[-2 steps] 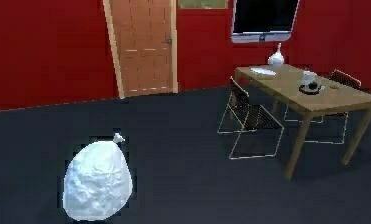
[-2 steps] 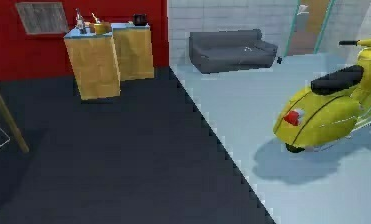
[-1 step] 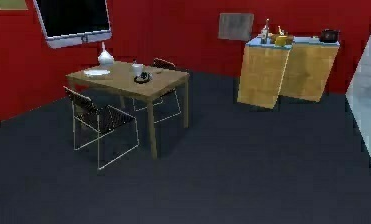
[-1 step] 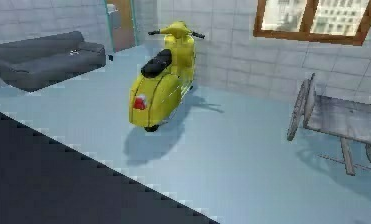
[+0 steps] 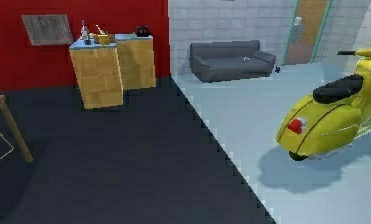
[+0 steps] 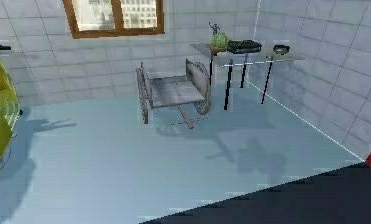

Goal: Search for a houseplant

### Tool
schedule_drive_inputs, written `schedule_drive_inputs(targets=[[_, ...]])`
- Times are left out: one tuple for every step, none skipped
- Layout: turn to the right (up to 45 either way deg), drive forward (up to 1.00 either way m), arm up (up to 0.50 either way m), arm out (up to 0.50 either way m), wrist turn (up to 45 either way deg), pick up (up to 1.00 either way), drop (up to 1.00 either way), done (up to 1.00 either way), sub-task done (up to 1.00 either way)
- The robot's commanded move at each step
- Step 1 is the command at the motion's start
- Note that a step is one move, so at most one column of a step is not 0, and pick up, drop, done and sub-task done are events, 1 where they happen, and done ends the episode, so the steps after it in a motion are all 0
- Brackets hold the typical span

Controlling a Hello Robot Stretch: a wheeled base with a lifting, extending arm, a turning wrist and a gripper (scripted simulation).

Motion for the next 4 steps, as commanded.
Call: schedule_drive_inputs(targets=[[6.0, 0.00, 0.00, 0.00, 0.0, 0.00, 0.00, 0.00, 0.00], [0.0, 1.00, 0.00, 0.00, 0.0, 0.00, 0.00, 0.00, 0.00], [0.0, 0.75, 0.00, 0.00, 0.0, 0.00, 0.00, 0.00, 0.00], [21.0, 0.00, 0.00, 0.00, 0.0, 0.00, 0.00, 0.00, 0.00]])
